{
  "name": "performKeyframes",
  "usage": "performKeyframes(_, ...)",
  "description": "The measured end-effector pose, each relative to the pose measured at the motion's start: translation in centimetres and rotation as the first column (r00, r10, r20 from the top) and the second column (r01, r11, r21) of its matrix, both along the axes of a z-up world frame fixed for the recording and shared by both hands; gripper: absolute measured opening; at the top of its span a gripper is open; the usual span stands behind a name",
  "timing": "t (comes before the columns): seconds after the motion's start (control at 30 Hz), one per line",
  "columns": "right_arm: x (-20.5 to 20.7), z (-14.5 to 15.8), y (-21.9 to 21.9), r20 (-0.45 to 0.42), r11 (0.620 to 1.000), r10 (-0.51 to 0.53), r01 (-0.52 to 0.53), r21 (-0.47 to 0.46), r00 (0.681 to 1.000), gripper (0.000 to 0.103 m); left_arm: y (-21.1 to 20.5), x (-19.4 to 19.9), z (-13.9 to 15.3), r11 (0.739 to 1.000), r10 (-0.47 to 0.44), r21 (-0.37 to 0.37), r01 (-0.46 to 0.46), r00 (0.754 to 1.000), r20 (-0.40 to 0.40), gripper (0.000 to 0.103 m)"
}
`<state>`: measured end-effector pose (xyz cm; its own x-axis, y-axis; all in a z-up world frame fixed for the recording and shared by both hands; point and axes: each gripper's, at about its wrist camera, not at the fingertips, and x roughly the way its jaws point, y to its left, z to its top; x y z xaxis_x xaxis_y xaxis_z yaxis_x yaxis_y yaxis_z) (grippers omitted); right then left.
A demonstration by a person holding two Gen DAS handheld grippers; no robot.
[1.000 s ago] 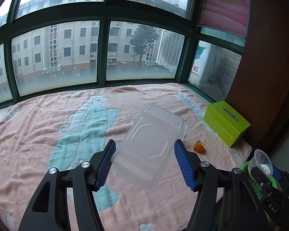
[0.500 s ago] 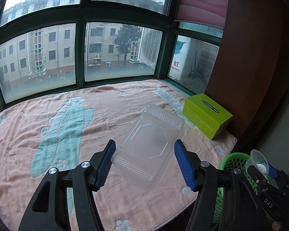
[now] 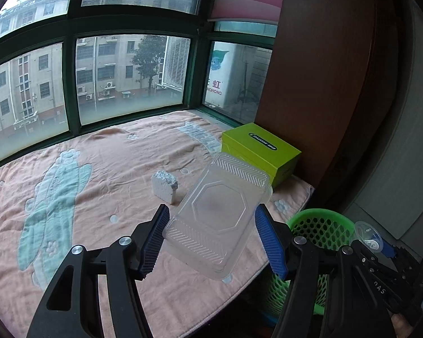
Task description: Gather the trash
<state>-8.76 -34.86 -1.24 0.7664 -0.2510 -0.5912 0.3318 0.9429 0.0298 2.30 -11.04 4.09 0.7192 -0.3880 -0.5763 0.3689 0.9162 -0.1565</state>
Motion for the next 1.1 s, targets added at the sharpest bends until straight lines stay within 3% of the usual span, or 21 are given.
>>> performKeyframes(0.13, -0.6, -0.5, -1.5, -0.016, 0.999, -0.04, 0.04, 0.01, 0.999, 0.067, -1.9, -0.3, -0.2, 0.999, -0.045, 0.008, 0.045, 0.999, -0.005, 0.061)
performKeyframes(0.4, -1.8, -0.8, -3.5, -0.014, 0.996, -0.083, 0.084, 0.021, 0.996, 0.077, -5.4, -0.9, -0.1, 0.992, -0.129, 0.014, 0.129, 0.992, -0.008, 0.061)
performKeyframes(1.1, -4.8, -0.1, -6.2, 0.022, 0.985, -0.168, 0.167, 0.041, 0.986, 0.077, -13.4, -3.2, -2.2, 0.939, -0.34, 0.031, 0.342, 0.938, -0.071, 0.062)
